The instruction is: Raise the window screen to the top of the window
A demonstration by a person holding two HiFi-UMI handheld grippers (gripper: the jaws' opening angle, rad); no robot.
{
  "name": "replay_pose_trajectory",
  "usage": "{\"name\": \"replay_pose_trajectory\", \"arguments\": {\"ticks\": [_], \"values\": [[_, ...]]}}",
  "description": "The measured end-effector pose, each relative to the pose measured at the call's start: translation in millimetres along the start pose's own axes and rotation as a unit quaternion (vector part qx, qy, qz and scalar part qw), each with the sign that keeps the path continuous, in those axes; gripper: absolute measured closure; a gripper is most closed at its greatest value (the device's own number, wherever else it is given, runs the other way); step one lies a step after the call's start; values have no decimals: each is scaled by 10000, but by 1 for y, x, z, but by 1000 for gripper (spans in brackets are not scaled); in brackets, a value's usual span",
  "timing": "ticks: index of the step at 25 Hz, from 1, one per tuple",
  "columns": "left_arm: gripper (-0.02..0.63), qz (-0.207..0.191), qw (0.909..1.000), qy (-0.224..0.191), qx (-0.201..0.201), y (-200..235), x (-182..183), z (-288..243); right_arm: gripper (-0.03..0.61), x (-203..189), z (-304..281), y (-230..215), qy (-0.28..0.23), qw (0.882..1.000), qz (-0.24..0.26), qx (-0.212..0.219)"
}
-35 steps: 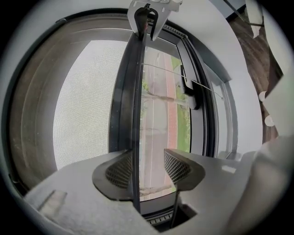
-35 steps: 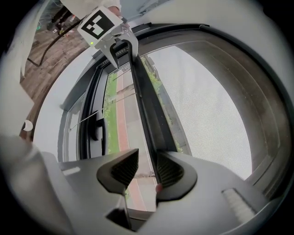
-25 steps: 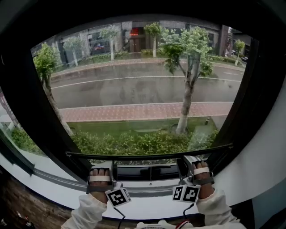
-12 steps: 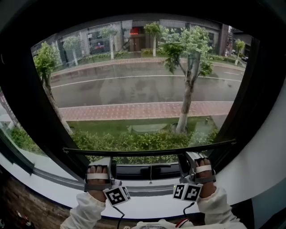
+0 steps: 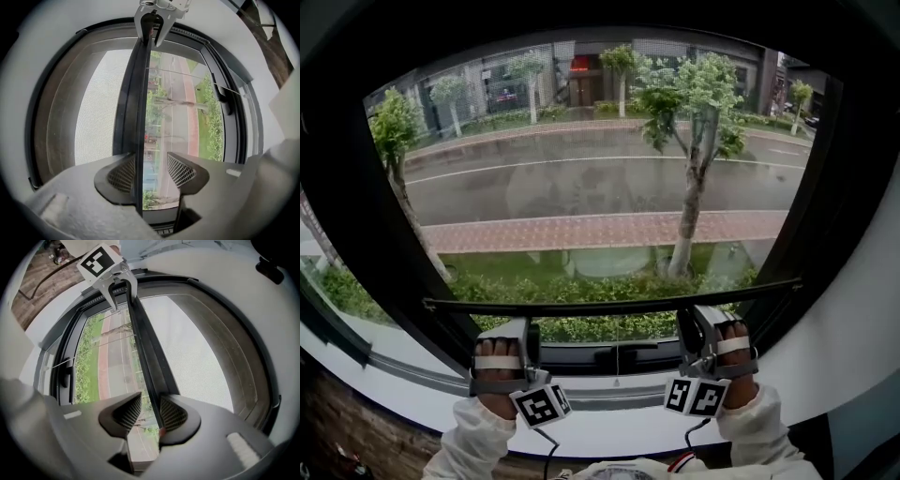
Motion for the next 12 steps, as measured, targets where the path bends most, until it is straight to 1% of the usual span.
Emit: {"name": "replay_pose_trajectory", "arguments": {"ticks": [3, 12], "values": [[410, -1, 10000, -16, 22, 5, 2, -2, 453, 0, 0, -6, -7, 10000, 16, -43], [410, -13, 9999, -46, 137, 4, 1, -2, 453, -1, -1, -4, -11, 9998, 31, -191]]}}
Point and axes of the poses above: the fingertips, and each gripper's own axes: z backward along the fingers, y to its left, x out of its top, the point moved 3 cm from there along z, backward along the fingers, and after that the axes turned 14 degrees about x, right-handed, at the moved point
